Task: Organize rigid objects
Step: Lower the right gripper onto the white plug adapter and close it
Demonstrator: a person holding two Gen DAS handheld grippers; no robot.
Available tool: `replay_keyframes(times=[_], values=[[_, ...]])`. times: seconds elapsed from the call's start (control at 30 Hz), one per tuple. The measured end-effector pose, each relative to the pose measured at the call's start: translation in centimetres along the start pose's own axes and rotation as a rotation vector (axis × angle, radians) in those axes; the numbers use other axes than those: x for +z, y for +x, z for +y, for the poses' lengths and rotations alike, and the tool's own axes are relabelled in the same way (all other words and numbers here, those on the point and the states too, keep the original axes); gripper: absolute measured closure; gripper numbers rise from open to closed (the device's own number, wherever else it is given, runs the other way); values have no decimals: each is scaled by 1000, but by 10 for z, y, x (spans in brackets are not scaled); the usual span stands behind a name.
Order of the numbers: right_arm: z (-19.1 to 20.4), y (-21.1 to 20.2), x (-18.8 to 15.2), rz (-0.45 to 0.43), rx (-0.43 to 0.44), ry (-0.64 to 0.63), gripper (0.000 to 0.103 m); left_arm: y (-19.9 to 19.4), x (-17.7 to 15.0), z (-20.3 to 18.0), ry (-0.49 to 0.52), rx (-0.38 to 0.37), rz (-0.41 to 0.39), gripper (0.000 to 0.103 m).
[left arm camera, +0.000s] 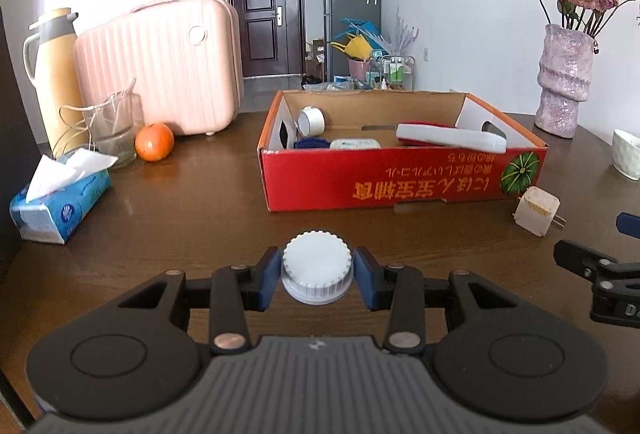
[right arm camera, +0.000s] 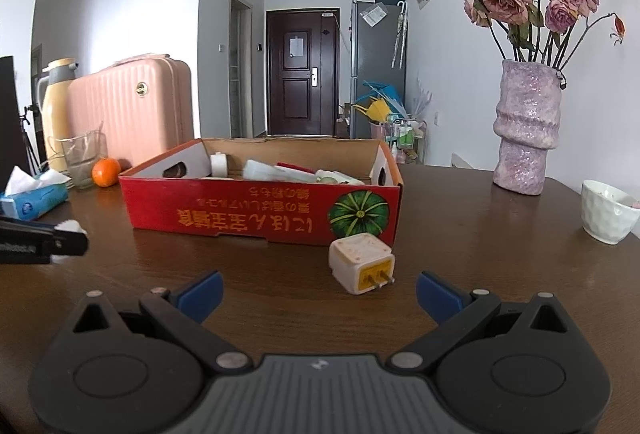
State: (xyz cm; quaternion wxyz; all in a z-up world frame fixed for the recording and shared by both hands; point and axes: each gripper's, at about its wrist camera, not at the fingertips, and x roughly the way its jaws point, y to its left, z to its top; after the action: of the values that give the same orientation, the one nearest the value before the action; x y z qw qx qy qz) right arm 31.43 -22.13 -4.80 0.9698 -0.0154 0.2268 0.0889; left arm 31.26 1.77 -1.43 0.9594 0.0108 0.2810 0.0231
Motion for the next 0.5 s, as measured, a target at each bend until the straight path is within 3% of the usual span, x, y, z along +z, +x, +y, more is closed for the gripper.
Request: replay_keyframes(times=[0.5], values=[[-22, 66, 15, 89, -55, 72, 2, 17, 23, 0, -39, 49, -48, 63]])
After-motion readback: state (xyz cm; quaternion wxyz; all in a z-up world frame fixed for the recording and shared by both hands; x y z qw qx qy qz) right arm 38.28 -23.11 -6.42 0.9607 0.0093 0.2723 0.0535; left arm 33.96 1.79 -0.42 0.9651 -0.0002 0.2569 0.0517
